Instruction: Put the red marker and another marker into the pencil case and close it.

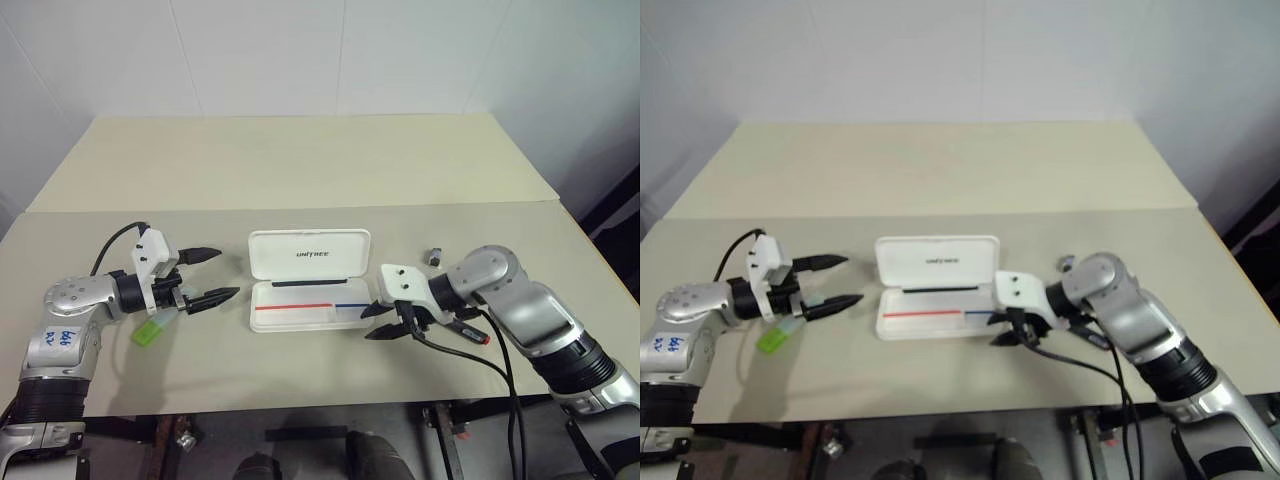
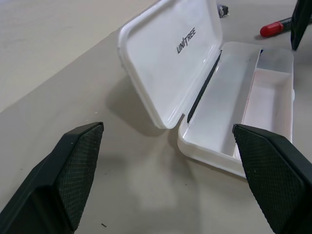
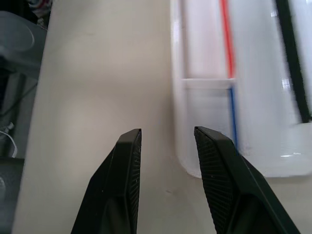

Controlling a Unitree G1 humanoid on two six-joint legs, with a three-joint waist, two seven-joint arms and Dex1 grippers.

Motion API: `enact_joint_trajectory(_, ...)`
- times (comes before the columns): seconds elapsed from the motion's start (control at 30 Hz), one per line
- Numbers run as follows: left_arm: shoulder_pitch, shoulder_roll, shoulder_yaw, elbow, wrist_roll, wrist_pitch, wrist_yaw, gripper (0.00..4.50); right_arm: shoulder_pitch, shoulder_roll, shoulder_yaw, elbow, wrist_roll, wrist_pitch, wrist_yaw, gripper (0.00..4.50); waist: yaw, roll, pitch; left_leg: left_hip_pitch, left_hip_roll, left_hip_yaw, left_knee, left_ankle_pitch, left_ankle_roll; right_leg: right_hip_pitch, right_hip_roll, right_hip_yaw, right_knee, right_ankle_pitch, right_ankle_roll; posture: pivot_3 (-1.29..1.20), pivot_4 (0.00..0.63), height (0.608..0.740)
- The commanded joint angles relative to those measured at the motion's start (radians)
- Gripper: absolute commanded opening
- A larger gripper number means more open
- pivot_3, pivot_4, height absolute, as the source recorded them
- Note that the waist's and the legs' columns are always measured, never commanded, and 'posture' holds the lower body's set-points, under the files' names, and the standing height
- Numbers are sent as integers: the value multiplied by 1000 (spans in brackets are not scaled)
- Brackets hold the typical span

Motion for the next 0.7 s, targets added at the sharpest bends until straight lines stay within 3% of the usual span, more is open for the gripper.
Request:
enact_joint_trajectory(0.03, -4, 3, 4, -39, -10, -9, -10, 4500, 12, -18, -73, -44, 53, 8, -15, 1827, 0, 0, 0, 0, 0, 0, 0, 0, 0, 0, 0, 0, 0, 0, 0, 0, 150, 740)
enact_joint_trajectory(0.17, -8, 10, 9, -38, -16, -16, -31, 4500, 29, -70, -143, -45, 78, 14, -34, 1827, 3, 0, 0, 0, 0, 0, 0, 0, 0, 0, 0, 0, 0, 0, 0, 0, 150, 740)
enact_joint_trajectory(0.43, -29, 28, 9, -52, -36, -9, -95, 4500, 120, -236, -308, -38, 131, 5, -34, 4477, 17, 0, 0, 0, 0, 0, -1, 0, 0, 0, 0, 0, -1, 0, 0, 0, 150, 740)
enact_joint_trajectory(0.7, -49, 35, -3, -64, -30, -4, -132, 4500, 264, -368, -446, 75, 152, -14, -33, 4477, 25, 0, 0, 0, 0, 1, 0, 0, 0, 0, 0, 1, -1, 0, 0, 0, 150, 740)
